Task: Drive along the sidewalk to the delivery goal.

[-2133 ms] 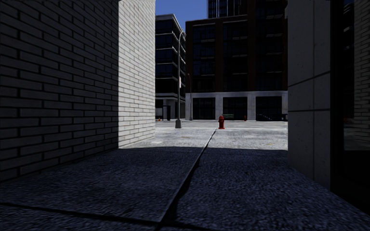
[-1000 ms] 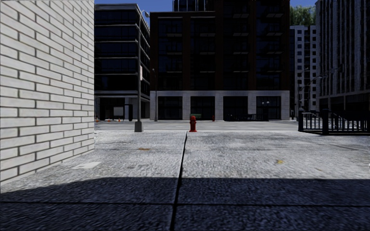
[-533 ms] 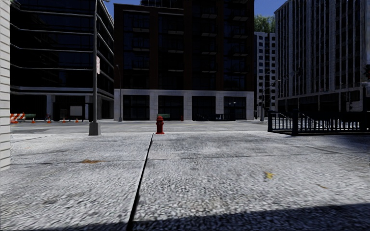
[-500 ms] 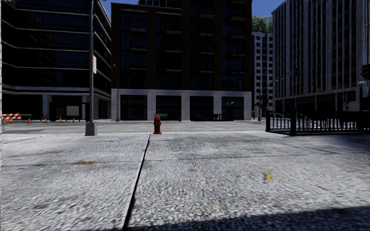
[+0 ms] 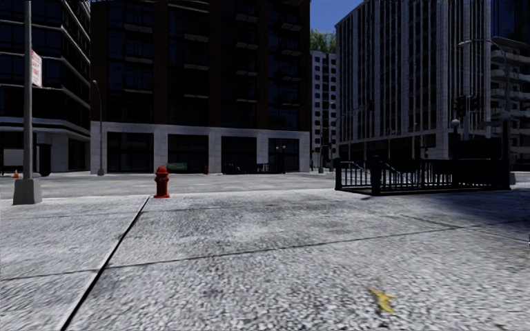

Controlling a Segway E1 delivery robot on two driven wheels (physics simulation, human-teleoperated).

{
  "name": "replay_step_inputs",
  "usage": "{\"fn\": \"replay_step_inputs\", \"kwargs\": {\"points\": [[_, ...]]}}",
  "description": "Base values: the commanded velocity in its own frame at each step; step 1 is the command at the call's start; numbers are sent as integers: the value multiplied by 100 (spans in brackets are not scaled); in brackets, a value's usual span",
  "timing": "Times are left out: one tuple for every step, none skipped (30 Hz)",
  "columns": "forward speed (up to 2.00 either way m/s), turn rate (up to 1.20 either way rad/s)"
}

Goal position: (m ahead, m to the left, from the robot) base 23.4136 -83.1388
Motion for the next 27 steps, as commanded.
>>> {"fn": "replay_step_inputs", "kwargs": {"points": [[200,-51],[200,-51],[200,-51],[200,-51],[200,-51],[200,-51],[200,-51],[200,-51],[200,-51],[200,-51],[200,-51],[200,-51],[200,-51],[200,-51],[200,-51],[200,-51],[200,-51],[200,-51],[200,-51],[200,-51],[200,-51],[200,-51],[200,-51],[200,-51],[200,-51],[200,-51],[200,-51]]}}
